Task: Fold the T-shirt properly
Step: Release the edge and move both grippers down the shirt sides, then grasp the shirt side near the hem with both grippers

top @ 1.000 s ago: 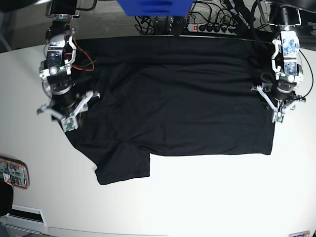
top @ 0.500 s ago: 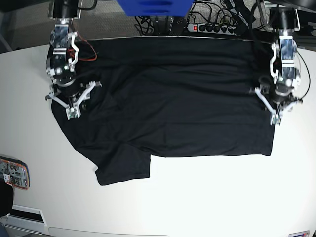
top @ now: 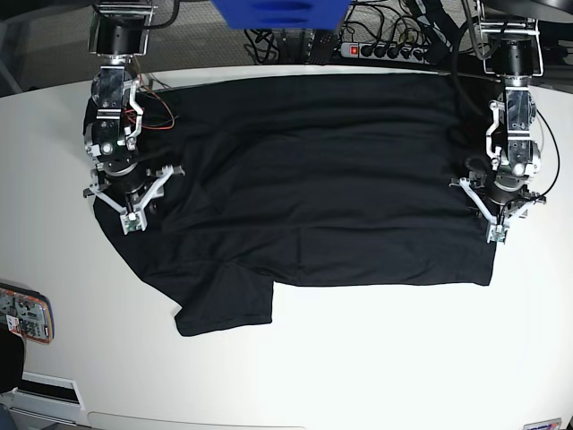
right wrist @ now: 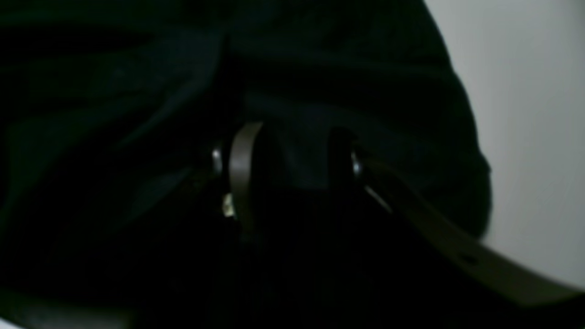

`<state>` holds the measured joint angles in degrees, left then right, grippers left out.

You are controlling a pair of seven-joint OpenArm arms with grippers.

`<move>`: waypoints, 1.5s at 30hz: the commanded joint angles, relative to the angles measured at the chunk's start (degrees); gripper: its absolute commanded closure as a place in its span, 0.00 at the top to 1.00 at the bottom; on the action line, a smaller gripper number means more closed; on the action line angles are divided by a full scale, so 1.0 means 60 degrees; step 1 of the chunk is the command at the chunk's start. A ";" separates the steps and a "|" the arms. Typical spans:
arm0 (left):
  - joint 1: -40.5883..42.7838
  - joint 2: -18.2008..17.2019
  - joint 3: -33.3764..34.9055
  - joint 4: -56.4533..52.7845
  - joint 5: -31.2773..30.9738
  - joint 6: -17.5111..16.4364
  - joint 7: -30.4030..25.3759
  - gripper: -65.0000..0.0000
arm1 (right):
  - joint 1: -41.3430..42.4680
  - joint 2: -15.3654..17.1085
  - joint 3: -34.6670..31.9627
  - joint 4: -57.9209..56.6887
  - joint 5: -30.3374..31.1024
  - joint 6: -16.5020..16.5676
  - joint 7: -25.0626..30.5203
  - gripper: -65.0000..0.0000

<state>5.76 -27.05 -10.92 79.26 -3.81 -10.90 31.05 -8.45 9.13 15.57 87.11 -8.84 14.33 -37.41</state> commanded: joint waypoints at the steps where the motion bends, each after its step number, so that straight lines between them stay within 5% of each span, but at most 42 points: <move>1: 0.0088 -0.0071 0.0025 0.0159 -0.0031 -0.0199 0.0400 0.42 | 0.0053 0.0069 0.0020 0.0449 -0.0014 -0.0022 0.0044 0.34; 16: -0.0205 -0.0085 -0.0386 0.2020 -0.0016 -0.0199 0.0723 0.43 | -0.0167 0.0054 0.0005 0.4038 -0.0028 -0.0007 -0.1436 0.34; 18: -0.0557 -0.0188 -0.0386 0.2020 -0.0090 -0.0331 0.1455 0.51 | -0.0563 0.0054 0.0005 0.4038 -0.0028 0.0198 -0.1406 0.35; 21: -0.1143 -0.0320 -0.0327 0.2020 -0.0104 -0.1298 0.2261 0.68 | -0.0856 0.0010 -0.0185 0.4112 -0.0028 0.1180 -0.1377 0.35; 24: -0.1773 -0.0320 -0.0342 0.2020 -0.0090 -0.2353 0.2833 0.85 | -0.0885 -0.0004 -0.0683 0.4126 -0.0014 0.1297 -0.1362 0.35; 27: -0.2388 -0.0320 -0.0342 0.1844 -0.0090 -0.2499 0.3199 0.88 | -0.0900 -0.0004 -0.1182 0.4126 0.0001 0.1297 -0.1362 0.35; 35: -0.4806 -0.0437 -0.0356 -0.1496 -0.0104 -0.2528 0.3170 0.78 | -0.0914 -0.0019 -0.2061 0.4141 0.0001 0.1282 -0.1362 0.34; 45: -0.6828 -0.0701 0.0479 -0.6639 -0.0119 -0.2528 0.0737 0.78 | -0.0988 -0.0019 -0.2368 0.4185 0.0001 0.1282 -0.1362 0.34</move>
<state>-33.56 -30.04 -7.90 38.70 -4.58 -26.55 36.01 -14.66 8.64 1.13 110.98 -9.08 22.31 -46.70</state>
